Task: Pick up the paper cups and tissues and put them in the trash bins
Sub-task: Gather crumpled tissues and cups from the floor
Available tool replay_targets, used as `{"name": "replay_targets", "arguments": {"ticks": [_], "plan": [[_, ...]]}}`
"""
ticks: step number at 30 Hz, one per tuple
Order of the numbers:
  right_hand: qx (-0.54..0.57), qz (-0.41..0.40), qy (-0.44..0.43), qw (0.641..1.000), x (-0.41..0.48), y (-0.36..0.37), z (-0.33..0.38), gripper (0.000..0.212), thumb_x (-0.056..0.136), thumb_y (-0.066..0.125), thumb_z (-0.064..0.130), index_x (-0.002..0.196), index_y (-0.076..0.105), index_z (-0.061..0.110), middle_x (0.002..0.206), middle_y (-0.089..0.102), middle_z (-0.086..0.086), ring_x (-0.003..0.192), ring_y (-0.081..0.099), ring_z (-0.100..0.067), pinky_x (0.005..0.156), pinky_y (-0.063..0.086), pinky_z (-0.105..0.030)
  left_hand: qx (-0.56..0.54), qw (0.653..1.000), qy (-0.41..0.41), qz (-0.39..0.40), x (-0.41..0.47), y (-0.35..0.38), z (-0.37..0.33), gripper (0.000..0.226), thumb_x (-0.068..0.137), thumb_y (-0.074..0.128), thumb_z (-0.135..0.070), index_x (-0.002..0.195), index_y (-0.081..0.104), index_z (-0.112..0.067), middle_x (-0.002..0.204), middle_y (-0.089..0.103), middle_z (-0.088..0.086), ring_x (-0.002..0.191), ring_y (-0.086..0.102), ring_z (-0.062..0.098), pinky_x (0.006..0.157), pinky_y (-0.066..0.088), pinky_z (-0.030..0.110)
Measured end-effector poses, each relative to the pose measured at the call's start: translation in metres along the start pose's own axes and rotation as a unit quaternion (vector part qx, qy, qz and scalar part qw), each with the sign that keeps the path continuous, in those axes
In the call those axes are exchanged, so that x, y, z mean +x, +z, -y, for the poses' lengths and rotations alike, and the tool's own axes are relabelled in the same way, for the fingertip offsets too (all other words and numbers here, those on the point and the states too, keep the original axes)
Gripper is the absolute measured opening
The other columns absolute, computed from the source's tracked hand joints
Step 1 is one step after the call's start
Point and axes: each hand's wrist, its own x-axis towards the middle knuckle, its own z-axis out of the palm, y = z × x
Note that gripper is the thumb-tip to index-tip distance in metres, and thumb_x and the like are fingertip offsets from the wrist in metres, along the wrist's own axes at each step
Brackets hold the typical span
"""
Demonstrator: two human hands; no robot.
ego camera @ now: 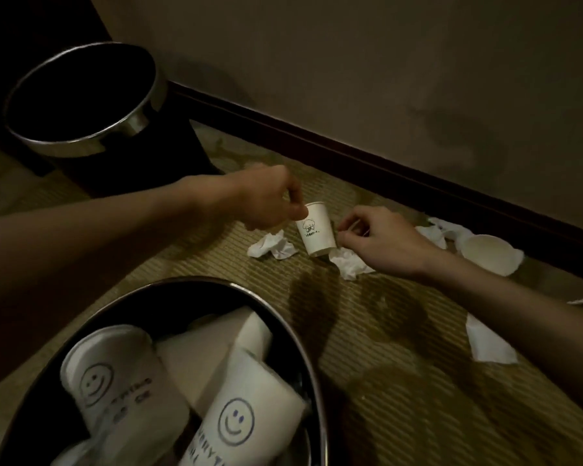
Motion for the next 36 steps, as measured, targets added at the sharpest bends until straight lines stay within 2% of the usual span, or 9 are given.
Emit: {"name": "replay_targets", "arguments": {"ticks": [3, 9, 14, 19, 23, 26, 28, 32, 36], "plan": [[0.023, 0.021, 0.031, 0.999, 0.029, 0.015, -0.019, 0.027, 0.093, 0.059, 0.038, 0.116, 0.061, 0.023, 0.096, 0.064, 0.010, 0.089, 0.061, -0.009, 0.080, 0.051, -0.033, -0.022, 0.999, -0.037, 0.004, 0.043, 0.018, 0.008, 0.033, 0.094, 0.061, -0.039, 0.123, 0.056, -0.023, 0.081, 0.067, 0.003, 0.059, 0.068, 0.017, 0.039, 0.047, 0.021], [0.080, 0.046, 0.064, 0.994, 0.066, 0.045, -0.039, 0.050, 0.091, 0.063, 0.038, 0.136, 0.046, 0.021, 0.117, 0.055, 0.005, 0.105, 0.056, -0.016, 0.084, 0.047, -0.032, -0.060, 0.992, -0.086, 0.068, 0.094, 0.050, 0.023, 0.058, 0.095, 0.058, -0.036, 0.146, 0.032, -0.025, 0.089, 0.063, 0.003, 0.062, 0.068, 0.016, 0.042, 0.049, 0.022], [0.124, 0.060, 0.081, 0.987, 0.072, 0.057, -0.050, 0.031, 0.088, 0.066, 0.037, 0.111, 0.047, 0.027, 0.110, 0.060, 0.001, 0.101, 0.061, -0.021, 0.089, 0.053, -0.047, -0.038, 0.991, -0.077, 0.107, 0.106, 0.060, 0.024, 0.025, 0.102, 0.046, -0.029, 0.125, 0.048, -0.019, 0.094, 0.067, 0.007, 0.073, 0.070, 0.020, 0.049, 0.053, 0.029], [0.191, 0.037, 0.096, 0.976, 0.071, 0.057, -0.051, 0.075, 0.074, 0.077, 0.049, 0.130, 0.033, 0.024, 0.119, 0.058, 0.001, 0.103, 0.061, -0.020, 0.086, 0.054, -0.044, -0.073, 0.994, 0.000, 0.085, 0.104, 0.052, 0.018, 0.020, 0.104, 0.045, -0.026, 0.086, 0.056, -0.024, 0.081, 0.068, 0.002, 0.068, 0.067, 0.016, 0.059, 0.056, 0.034], [0.208, -0.004, 0.108, 0.972, 0.070, 0.054, -0.055, 0.095, 0.069, 0.080, 0.049, 0.142, 0.024, 0.023, 0.119, 0.047, 0.005, 0.108, 0.056, -0.021, 0.089, 0.053, -0.044, -0.195, 0.977, 0.004, 0.084, 0.095, 0.045, 0.022, 0.016, 0.101, 0.051, -0.033, 0.091, 0.062, -0.026, 0.071, 0.072, -0.007, 0.060, 0.066, 0.005, 0.049, 0.051, 0.021], [0.232, -0.006, 0.115, 0.966, 0.070, 0.049, -0.061, 0.086, 0.075, 0.076, 0.049, 0.143, 0.029, 0.022, 0.117, 0.051, 0.005, 0.096, 0.059, -0.014, 0.076, 0.053, -0.035, -0.231, 0.972, -0.043, 0.022, 0.096, 0.051, 0.040, 0.014, 0.094, 0.058, -0.046, 0.096, 0.060, -0.033, 0.076, 0.070, -0.001, 0.056, 0.064, 0.003, 0.043, 0.046, 0.018], [0.262, -0.009, 0.137, 0.955, 0.069, 0.044, -0.067, 0.077, 0.077, 0.073, 0.051, 0.139, 0.037, 0.023, 0.113, 0.057, 0.006, 0.088, 0.062, -0.010, 0.065, 0.052, -0.030, -0.135, 0.987, -0.088, -0.006, 0.096, 0.059, 0.056, 0.021, 0.093, 0.057, -0.048, 0.108, 0.056, -0.033, 0.095, 0.068, 0.000, 0.069, 0.066, 0.006, 0.043, 0.045, 0.018], [0.419, -0.001, 0.205, 0.884, 0.063, 0.030, -0.076, 0.051, 0.082, 0.067, 0.047, 0.122, 0.056, 0.016, 0.096, 0.071, -0.007, 0.074, 0.071, -0.022, 0.057, 0.056, -0.034, -0.068, 0.980, -0.143, 0.117, 0.098, 0.085, 0.074, 0.049, 0.092, 0.058, -0.048, 0.138, 0.041, -0.043, 0.125, 0.049, 0.000, 0.105, 0.056, 0.024, 0.047, 0.051, 0.024], [0.452, 0.003, 0.205, 0.868, 0.058, 0.018, -0.088, 0.043, 0.085, 0.062, 0.048, 0.115, 0.060, 0.017, 0.096, 0.073, -0.008, 0.081, 0.073, -0.019, 0.066, 0.059, -0.033, 0.033, 0.994, -0.072, 0.071, 0.102, 0.100, 0.070, 0.049, 0.086, 0.067, -0.049, 0.127, 0.052, -0.028, 0.116, 0.057, -0.002, 0.106, 0.052, 0.017, 0.077, 0.045, 0.031]]}}
